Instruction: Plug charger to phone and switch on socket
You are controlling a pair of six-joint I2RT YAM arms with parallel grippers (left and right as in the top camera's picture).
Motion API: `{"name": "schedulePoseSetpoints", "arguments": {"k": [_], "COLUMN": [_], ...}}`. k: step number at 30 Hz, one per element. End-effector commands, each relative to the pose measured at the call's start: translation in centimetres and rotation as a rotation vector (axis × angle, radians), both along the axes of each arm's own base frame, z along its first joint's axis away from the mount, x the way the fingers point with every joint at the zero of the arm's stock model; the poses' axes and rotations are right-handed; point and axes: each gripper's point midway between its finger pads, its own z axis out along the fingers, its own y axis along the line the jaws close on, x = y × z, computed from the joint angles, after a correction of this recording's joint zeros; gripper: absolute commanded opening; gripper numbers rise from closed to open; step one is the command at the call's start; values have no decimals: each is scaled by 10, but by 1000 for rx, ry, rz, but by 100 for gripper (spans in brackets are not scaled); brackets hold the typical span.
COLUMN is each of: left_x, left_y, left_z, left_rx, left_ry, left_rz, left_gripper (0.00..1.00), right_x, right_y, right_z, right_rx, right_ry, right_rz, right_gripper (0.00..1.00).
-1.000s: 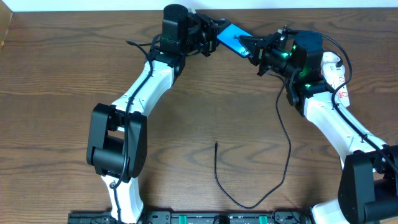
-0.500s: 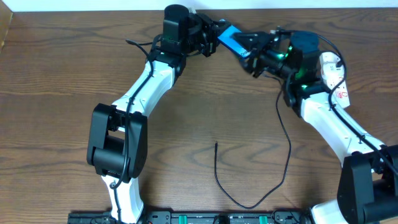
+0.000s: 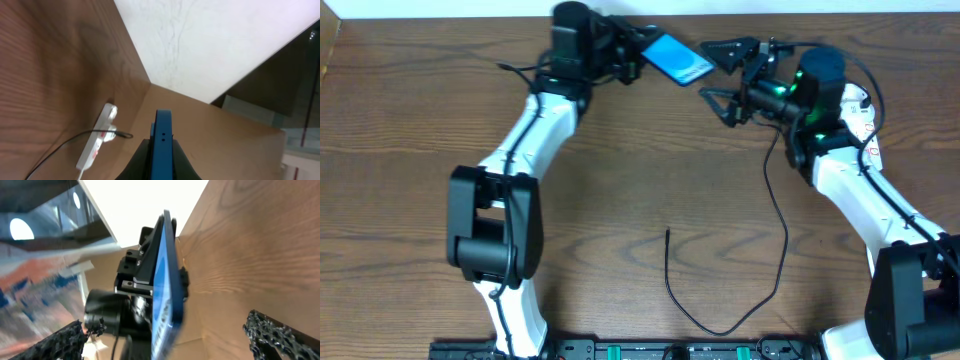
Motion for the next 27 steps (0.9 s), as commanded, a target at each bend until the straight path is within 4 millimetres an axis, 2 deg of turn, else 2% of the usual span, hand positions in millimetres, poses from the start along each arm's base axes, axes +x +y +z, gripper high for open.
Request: {"name": "schedulePoseSetpoints", "arguments": {"k": [1, 5, 9, 11, 13, 16, 22, 27], "left_x": [-22, -46, -63, -74, -81, -78, -71, -69], "left_y": [21, 40, 52, 58, 63, 72, 94, 107], "left_z": [28, 33, 42, 46, 50, 49, 48, 45], "left_rx": [-62, -101, -66, -70, -81, -77, -60, -56], "left_ry": [-55, -87, -297, -385, -428, -429, -446, -439], "left_rz": [-176, -340, -474, -543, -584, -564, -520, -492], "left_gripper": [7, 7, 7, 7, 7, 6, 7, 7], "right_x": [-6, -5, -9, -14, -19, -29, -55, -91], "right_y": [-11, -24, -30, -28, -25, -20, -2, 25], "right_z": [18, 17, 13, 7, -4, -27, -68, -108], "right_rx": [-86, -137, -201, -229, -252, -295, -395, -529], "right_ry": [-215, -296, -390, -417, -400, -336, -201, -36], "right_rz": [90, 105, 145, 181, 212, 252, 327, 397], "right_gripper": [99, 99, 99, 95, 95, 99, 99, 99]}}
